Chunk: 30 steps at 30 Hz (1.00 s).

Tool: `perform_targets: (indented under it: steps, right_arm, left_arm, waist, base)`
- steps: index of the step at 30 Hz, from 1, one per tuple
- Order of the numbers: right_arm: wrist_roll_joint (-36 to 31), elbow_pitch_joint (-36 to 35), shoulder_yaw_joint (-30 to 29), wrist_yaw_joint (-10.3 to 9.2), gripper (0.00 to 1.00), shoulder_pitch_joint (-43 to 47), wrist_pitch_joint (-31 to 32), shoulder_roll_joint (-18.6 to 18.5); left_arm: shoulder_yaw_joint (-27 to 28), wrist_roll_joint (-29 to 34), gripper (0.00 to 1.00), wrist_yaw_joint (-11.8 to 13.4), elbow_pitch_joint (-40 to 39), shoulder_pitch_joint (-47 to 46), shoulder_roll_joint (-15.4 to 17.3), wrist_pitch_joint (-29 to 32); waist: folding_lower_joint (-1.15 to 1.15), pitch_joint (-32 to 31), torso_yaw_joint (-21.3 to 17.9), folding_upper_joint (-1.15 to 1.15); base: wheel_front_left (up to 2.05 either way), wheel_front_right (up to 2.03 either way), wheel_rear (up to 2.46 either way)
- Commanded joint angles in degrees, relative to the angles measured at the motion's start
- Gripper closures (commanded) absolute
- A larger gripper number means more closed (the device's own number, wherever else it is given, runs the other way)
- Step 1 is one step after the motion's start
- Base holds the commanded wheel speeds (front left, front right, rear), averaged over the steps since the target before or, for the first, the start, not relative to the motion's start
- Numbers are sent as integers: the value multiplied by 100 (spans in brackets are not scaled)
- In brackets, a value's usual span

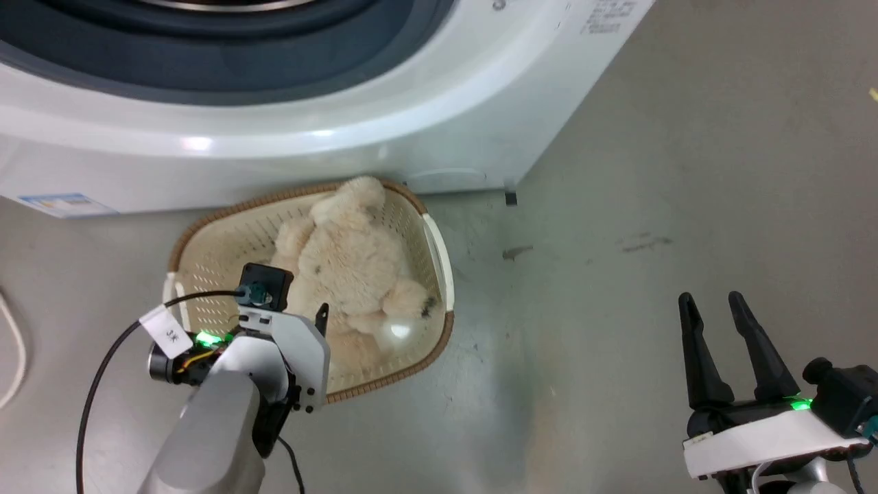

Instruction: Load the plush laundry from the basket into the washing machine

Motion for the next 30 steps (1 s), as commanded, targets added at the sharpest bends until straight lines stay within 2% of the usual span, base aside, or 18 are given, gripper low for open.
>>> perform_targets:
  steps: [1,14,23,30]
  right_arm:
    - [87,-48,5,-3,0,-73,-56,-1]
    - [504,-146,31,-3,0,-123,-211,-1]
    - [838,-191,60,-3,0,-121,-343,-1]
    - [1025,-222,106,-4,0,-155,-427,-1]
  left_arm:
    - [-62,5,0,37,107,-165,55,28]
    - [-623,82,0,33,690,-914,339,75]
    - [-964,86,0,382,1258,-1586,592,119]
    - [-1130,-43,0,432,1587,-1994,698,146]
  waist:
    - [-1,176,-65,0]
    - [-1,1032,-282,0]
    - [-1,1615,-402,0]
    - [-1,1978,-448,0]
  base:
    - [0,0,0]
    - [0,0,0]
    - [0,0,0]
    - [0,0,0]
